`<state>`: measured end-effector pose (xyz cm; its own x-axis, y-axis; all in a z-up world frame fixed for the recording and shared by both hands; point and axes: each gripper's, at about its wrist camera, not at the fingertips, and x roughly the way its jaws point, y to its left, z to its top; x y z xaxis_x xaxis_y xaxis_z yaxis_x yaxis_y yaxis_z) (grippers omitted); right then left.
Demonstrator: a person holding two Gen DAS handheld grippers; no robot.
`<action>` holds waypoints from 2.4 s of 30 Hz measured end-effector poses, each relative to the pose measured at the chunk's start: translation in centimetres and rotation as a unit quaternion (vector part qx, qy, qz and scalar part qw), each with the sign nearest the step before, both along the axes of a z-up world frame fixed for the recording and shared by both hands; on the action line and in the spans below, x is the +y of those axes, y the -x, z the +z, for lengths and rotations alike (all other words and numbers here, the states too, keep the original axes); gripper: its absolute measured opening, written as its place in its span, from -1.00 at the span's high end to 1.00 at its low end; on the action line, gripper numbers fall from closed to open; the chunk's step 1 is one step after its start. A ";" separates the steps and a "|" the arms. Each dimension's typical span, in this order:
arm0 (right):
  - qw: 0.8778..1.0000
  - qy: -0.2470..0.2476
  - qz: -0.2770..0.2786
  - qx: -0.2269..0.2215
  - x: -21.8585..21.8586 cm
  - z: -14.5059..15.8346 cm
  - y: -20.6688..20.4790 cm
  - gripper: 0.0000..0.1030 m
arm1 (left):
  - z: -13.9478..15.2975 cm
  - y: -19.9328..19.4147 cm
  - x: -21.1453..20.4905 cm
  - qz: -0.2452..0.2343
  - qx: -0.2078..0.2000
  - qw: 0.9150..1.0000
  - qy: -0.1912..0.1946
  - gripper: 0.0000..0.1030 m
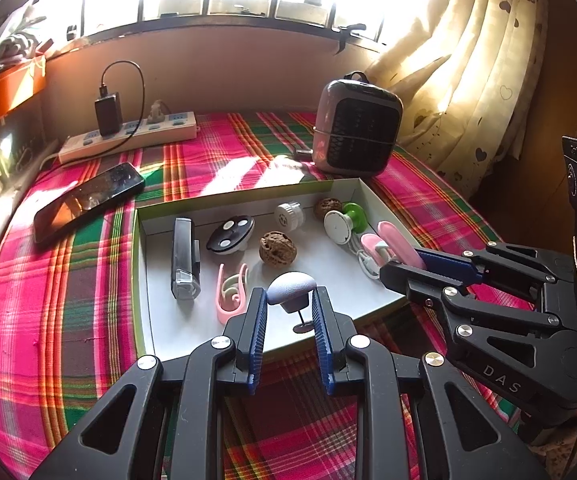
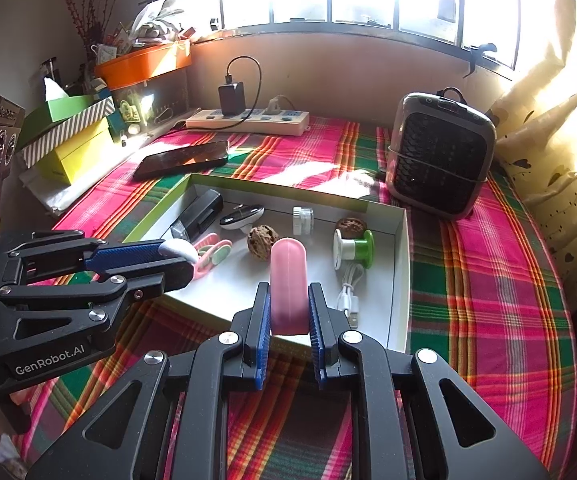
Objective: Organize objects
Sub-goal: 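Carry the pink case and white mushroom object over the white box, then open both tools to release the case and mushroom object into the box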
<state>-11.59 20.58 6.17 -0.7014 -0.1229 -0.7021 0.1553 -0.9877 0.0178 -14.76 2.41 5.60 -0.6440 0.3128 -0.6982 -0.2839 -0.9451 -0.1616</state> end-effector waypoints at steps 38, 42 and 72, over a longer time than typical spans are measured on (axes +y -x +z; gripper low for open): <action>0.997 0.003 0.003 -0.072 0.3 -3.2 7.3 0.64 | -3.6 4.4 0.6 -0.001 -0.045 0.999 0.003 0.59; 0.997 0.004 0.003 -0.076 0.3 -3.6 7.5 0.64 | -4.0 4.6 0.6 0.001 -0.050 0.999 0.002 0.59; 0.996 0.003 -0.003 -0.085 0.3 -4.2 7.7 0.64 | -4.1 4.7 0.9 -0.001 -0.048 0.999 0.006 0.59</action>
